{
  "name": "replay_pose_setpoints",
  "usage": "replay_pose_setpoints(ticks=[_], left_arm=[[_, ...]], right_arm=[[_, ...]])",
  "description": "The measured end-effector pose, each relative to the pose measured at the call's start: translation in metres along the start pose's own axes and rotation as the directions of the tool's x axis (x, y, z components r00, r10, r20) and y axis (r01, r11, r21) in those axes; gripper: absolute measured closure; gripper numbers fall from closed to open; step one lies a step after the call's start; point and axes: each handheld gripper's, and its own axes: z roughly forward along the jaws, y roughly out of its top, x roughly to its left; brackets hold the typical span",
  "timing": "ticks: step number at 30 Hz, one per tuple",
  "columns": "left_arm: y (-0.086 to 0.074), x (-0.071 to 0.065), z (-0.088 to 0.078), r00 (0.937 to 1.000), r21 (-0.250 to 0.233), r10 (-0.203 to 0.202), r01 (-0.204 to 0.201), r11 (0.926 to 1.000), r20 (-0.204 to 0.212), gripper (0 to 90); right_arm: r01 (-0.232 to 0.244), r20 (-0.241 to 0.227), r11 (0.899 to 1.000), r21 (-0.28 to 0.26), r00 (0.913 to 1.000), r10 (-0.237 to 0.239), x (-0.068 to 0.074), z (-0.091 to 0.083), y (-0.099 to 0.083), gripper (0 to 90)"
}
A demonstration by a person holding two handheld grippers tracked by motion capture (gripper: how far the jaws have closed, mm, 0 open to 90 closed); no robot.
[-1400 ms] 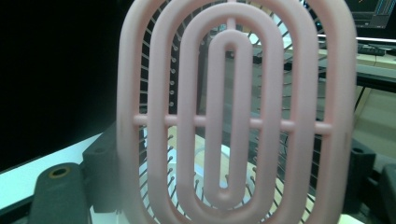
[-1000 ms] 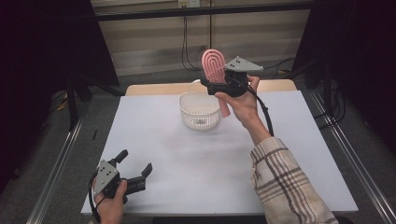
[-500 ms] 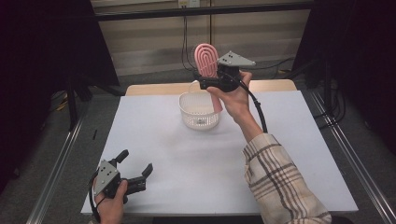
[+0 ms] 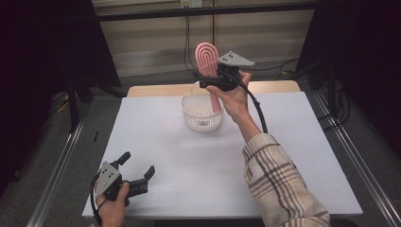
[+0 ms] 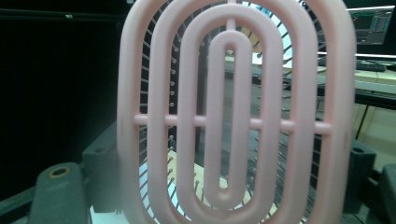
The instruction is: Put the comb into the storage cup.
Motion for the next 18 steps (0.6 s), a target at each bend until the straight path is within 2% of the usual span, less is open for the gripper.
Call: replay_pose_setpoints(ticks=[4,5,7,18], left_arm=[[0.0,0.0,0.0,1.0,-0.002,-0.008,0.008,1.0,-0.005,1.8],[0.0,0.001,-0.001,1.0,0.001,0.001,-0.001,1.0,-0.005,1.8],[0.0,0.0,0.0,1.0,0.0,-0.008,0.008,1.0,-0.001,1.8],[0.001,0.0,-0.002,1.0,-0.008,0.0,0.0,1.0,-0.008,1.8]], right_arm=[[-0.003,0.013,1.0,-0.009,0.9999,0.003,-0.001,0.003,-0.001,19.4],[-0.005,0.018,1.0,-0.01,0.9998,0.005,-0.002,0.004,-0.002,19.4],[-0.009,0.029,1.0,-0.009,0.9995,0.009,-0.004,0.007,-0.002,19.4],[-0.016,0.057,1.0,0.008,0.9982,0.015,-0.009,0.019,-0.009,19.5]])
